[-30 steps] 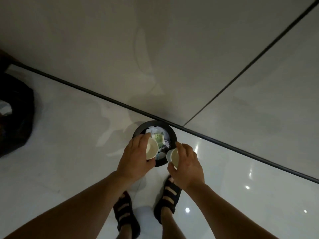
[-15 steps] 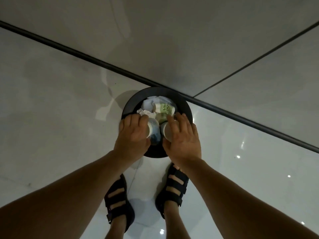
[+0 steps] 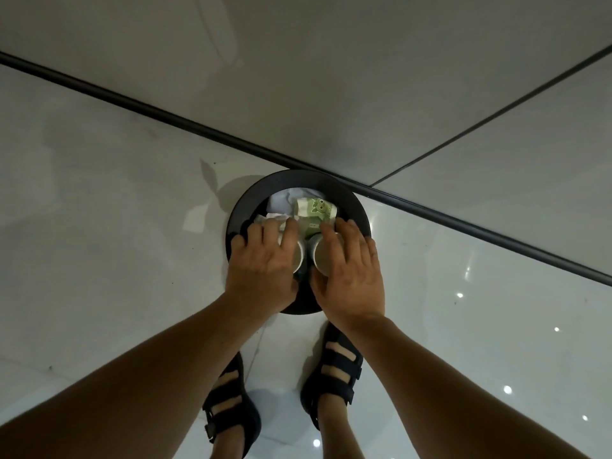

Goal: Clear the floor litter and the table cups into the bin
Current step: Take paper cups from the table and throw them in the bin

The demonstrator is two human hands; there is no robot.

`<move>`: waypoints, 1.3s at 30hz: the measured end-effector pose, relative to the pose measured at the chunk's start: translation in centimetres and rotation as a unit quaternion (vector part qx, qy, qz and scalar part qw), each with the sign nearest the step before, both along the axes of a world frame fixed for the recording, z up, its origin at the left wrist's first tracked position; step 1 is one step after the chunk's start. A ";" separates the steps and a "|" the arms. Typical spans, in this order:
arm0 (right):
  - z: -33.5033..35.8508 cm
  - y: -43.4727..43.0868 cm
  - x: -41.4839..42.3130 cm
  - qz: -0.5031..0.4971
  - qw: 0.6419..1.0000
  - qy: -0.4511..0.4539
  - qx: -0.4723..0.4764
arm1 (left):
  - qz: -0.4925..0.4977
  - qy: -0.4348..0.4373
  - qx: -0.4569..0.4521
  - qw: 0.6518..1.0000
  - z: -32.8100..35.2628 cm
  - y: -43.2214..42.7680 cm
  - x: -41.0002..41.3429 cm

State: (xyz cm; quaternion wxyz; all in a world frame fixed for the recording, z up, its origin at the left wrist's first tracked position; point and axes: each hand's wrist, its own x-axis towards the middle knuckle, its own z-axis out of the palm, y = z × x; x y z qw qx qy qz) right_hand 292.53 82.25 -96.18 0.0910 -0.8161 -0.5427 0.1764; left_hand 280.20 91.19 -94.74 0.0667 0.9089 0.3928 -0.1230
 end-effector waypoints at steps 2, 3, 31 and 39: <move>-0.7 0.1 0.1 0.018 1.000 -0.008 -0.017 | -0.017 0.004 0.011 1.000 -0.8 -0.2 0.8; -1.0 0.1 0.2 0.029 0.999 -0.014 -0.030 | -0.021 0.003 0.013 1.000 -1.2 -0.3 1.0; -2.1 -0.9 1.0 0.044 0.996 -0.046 -0.055 | -0.019 -0.018 -0.027 0.999 -3.4 -0.1 -0.8; -2.6 -1.0 0.7 0.062 0.986 -0.077 -0.136 | -0.024 -0.007 -0.033 0.999 -4.4 -0.1 -0.8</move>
